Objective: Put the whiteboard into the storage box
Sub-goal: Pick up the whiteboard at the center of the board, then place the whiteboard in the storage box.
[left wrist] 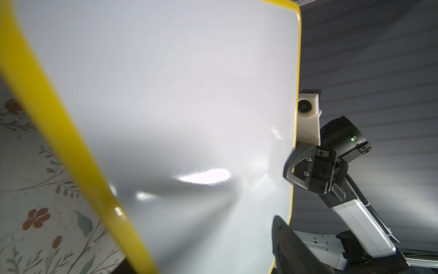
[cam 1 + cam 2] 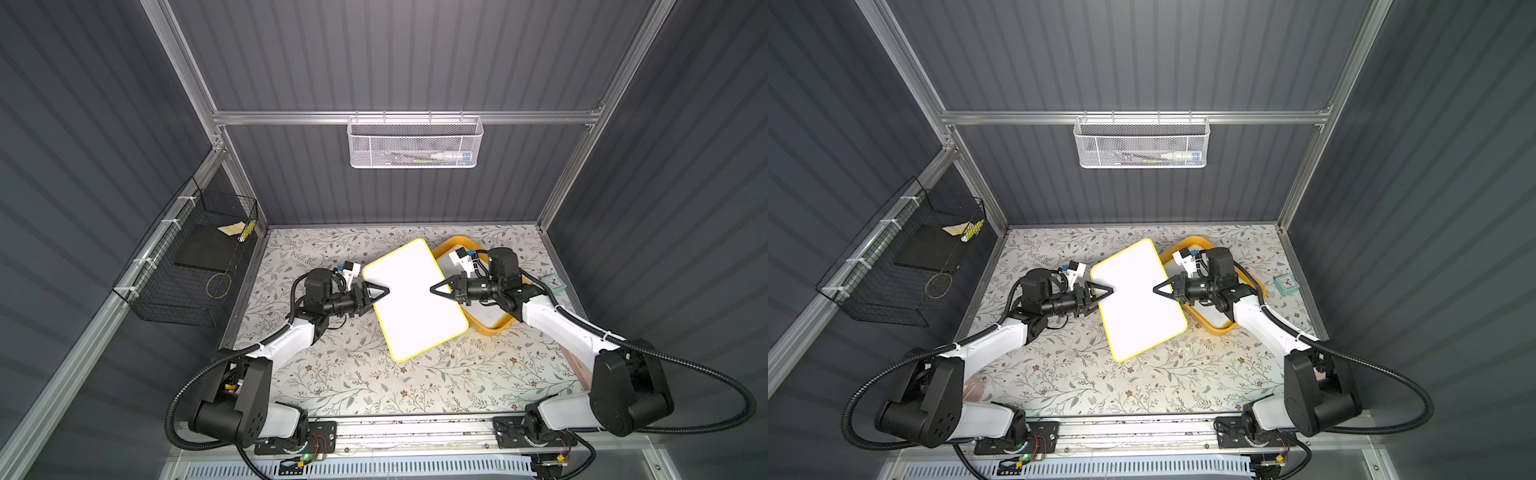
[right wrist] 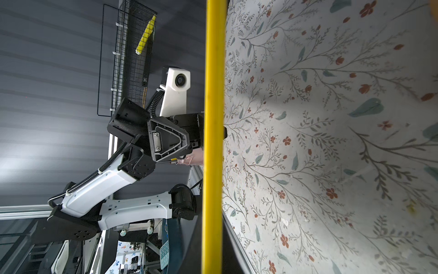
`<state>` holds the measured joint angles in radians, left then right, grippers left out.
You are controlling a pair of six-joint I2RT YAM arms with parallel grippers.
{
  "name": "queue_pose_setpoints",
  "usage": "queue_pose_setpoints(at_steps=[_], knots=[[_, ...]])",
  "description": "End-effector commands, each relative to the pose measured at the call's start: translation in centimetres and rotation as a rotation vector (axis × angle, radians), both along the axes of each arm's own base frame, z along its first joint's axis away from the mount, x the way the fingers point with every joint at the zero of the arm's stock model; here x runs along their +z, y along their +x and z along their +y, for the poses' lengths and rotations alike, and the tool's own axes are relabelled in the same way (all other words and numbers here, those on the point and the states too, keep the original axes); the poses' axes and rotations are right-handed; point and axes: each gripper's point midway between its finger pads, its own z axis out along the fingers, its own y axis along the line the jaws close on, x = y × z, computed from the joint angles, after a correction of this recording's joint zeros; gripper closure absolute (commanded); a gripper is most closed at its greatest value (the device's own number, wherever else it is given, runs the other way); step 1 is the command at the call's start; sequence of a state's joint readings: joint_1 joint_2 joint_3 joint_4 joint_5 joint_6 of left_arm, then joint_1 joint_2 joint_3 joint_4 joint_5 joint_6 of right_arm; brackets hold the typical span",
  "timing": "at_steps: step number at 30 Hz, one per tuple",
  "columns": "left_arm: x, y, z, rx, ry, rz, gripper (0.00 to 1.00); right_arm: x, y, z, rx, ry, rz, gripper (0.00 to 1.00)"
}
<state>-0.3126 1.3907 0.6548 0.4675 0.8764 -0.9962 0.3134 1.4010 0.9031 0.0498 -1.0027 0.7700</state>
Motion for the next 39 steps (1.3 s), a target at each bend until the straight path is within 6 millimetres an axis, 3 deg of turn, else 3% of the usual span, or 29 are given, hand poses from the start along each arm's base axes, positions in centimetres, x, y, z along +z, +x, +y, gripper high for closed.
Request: queue_pose_setpoints(at_steps=[1, 5, 7, 12, 16, 22, 26, 32, 39], knots=[[3.1, -0.6, -0.9, -0.067, -0.107, -0.071, 0.34, 3.1, -0.3, -0.3, 0.030, 0.075, -0.091, 0.97], [4.8, -1.0, -1.7, -0.111, -0.199, -0.106, 0.36, 3.4, 0.2, -1.0, 0.017, 0.103, -0.093, 0.97], [5.7, -1.0, -1.8, -0.122, -0.253, -0.124, 0.43, 3.4, 0.4, -1.2, 0.013, 0.110, -0.090, 0.97], [6.2, -0.3, -2.2, -0.137, -0.348, -0.114, 0.83, 3.5, 0.8, -1.9, 0.001, 0.129, -0.090, 0.94], [6.3, 0.4, -2.4, -0.134, -0.401, -0.081, 1.00, 3.3, 1.1, -2.7, -0.023, 0.132, -0.086, 0.89], [7.0, 2.0, -2.5, -0.075, -0.408, -0.096, 1.00, 1.8, 1.9, -5.0, -0.122, 0.084, -0.064, 0.69], [6.7, 4.0, -2.4, 0.040, -0.359, -0.111, 1.00, -0.3, 2.5, -7.9, -0.256, -0.051, -0.037, 0.53], [6.7, 6.9, -2.2, 0.237, -0.308, -0.121, 1.00, -2.1, 2.1, -12.9, -0.424, -0.239, -0.028, 0.44], [4.4, 9.2, -7.3, 0.324, -0.196, -0.059, 1.00, -1.2, 0.7, -16.7, -0.562, -0.294, -0.080, 0.40]])
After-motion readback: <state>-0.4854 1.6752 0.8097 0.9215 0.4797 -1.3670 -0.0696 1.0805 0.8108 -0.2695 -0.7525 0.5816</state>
